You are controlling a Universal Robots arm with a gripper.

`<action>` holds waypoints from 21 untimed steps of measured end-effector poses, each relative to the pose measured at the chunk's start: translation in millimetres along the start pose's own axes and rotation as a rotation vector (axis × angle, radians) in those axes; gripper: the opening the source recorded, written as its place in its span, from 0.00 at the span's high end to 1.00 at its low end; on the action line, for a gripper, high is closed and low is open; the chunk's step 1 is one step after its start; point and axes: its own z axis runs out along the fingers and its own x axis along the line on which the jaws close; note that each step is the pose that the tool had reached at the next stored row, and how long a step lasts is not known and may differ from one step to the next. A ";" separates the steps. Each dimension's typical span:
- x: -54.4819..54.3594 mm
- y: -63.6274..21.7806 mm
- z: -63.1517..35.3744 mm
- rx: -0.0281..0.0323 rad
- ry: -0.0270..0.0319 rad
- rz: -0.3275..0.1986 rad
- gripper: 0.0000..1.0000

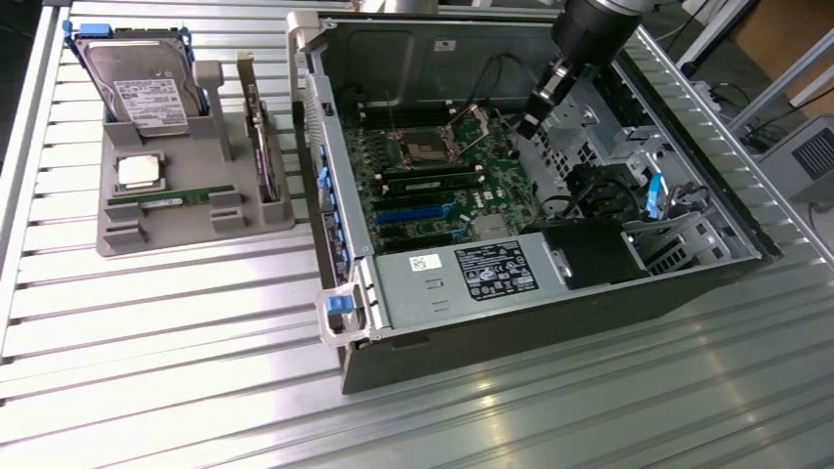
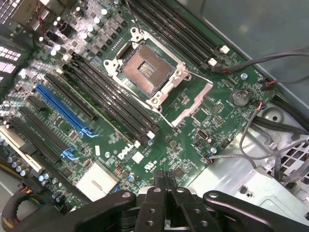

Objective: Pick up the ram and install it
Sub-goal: 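Press down the ram until it locks into place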

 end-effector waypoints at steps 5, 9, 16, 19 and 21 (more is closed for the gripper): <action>0.0 0.0 0.0 -0.0065 -0.0021 0.059 0.90; 0.0 0.0 0.0 -0.0096 -0.0031 0.088 0.90; 0.0 0.0 0.0 -0.0174 -0.0058 0.159 0.90; 0.0 0.0 0.0 -0.0199 -0.0066 0.183 0.90; 0.0 0.0 0.0 -0.0215 -0.0071 0.198 0.90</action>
